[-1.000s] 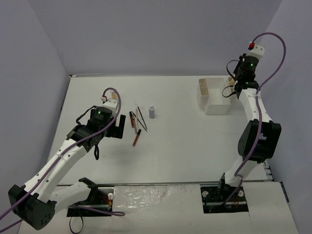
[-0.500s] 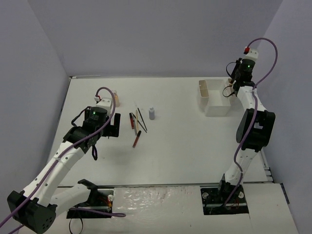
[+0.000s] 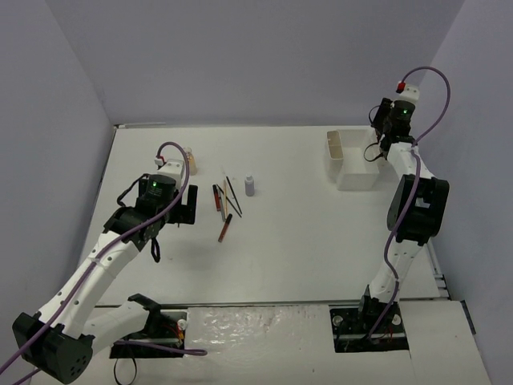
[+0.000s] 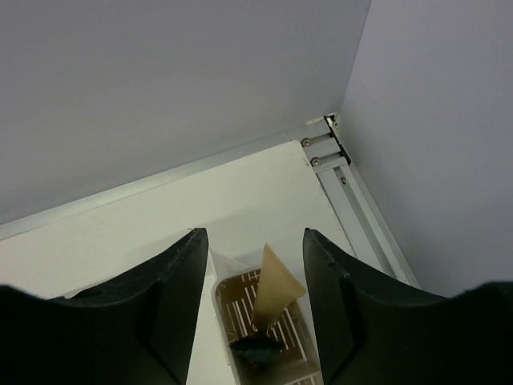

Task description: Organize the makeup

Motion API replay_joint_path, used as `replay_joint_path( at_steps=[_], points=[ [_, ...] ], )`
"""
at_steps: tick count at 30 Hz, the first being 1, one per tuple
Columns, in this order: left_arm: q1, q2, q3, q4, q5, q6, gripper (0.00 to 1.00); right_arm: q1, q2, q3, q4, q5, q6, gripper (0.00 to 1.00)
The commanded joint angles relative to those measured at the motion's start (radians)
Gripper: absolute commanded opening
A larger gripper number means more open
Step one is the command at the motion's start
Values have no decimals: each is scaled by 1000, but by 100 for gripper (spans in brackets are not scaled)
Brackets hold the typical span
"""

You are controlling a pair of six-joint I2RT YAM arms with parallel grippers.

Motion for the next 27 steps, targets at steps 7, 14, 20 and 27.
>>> replay_joint_path(
  at_steps=[7, 14, 20, 27],
  points=[
    [7, 12, 22, 18, 11, -9, 97, -2, -205, 3, -27, 7, 14, 66],
    [9, 58, 33, 22, 97, -38, 97, 5, -458, -54, -233, -38, 127, 90],
    [9, 145, 63, 20, 201, -73, 97, 8, -755, -286, -325, -192, 282, 100],
    [-4, 315, 107, 41, 377, -146, 89, 13, -1072, -528, -414, -360, 335, 100]
  ],
)
